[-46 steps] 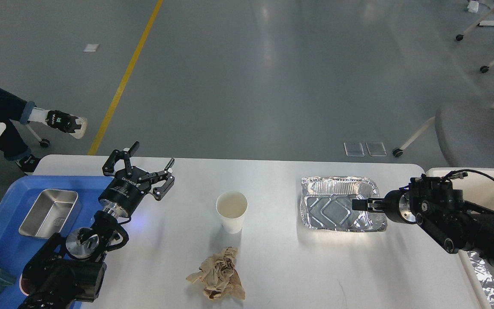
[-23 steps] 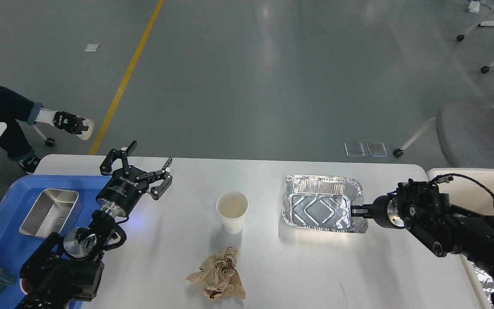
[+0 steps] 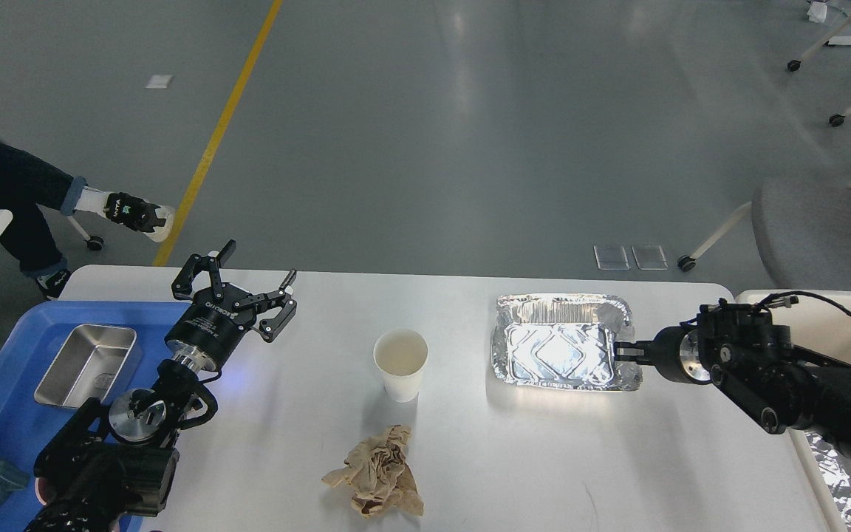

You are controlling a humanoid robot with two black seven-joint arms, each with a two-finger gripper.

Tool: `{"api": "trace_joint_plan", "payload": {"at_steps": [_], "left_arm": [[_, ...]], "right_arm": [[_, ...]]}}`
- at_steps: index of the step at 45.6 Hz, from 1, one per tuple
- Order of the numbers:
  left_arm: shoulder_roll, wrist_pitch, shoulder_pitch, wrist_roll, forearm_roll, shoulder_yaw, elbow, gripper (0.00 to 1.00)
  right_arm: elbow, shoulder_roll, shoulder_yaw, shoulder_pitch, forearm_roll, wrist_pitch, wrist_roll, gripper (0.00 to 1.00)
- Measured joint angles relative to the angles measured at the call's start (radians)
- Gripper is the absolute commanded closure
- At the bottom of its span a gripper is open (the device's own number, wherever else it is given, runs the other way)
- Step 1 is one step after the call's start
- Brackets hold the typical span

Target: Tidy desktop

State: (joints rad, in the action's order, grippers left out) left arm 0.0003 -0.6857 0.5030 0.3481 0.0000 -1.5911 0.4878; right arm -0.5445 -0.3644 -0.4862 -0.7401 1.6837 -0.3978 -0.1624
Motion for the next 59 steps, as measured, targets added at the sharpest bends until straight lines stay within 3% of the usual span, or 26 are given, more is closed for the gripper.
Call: {"api": "trace_joint_plan", "payload": {"at_steps": [9,14,25,36,59], "left_arm": [[-0.001,0.008,0.016,0.001,0.000,0.002,0.000,0.00],[-0.002,0.013,0.022,0.001,0.001,0.002,-0.001,0.00],[-0.002,0.016,0.023,0.002,0.003,0.005,-0.002,0.00],[-0.005,0.017,0.025,-0.001,0.003,0.051,-0.002,0.00],[-0.001,-0.004,0.026,-0.002,-0.001,0.046,-0.002,0.00]], "right_arm": [[-0.087,-0.142,-0.001,-0.001,-0.093,-0.005,-0.025,1.00],[-0.160,-0.222,-0.001,0.000,-0.123,-0.007,-0.063,1.00],[-0.461,-0.411,-0.017,0.023,-0.136,-0.004,-0.110,1.00],[-0.624,-0.422,-0.018,0.026,-0.136,-0.002,-0.097,1.00],[-0.678,-0.395,-0.005,0.020,-0.136,-0.073,-0.085,1.00]]}}
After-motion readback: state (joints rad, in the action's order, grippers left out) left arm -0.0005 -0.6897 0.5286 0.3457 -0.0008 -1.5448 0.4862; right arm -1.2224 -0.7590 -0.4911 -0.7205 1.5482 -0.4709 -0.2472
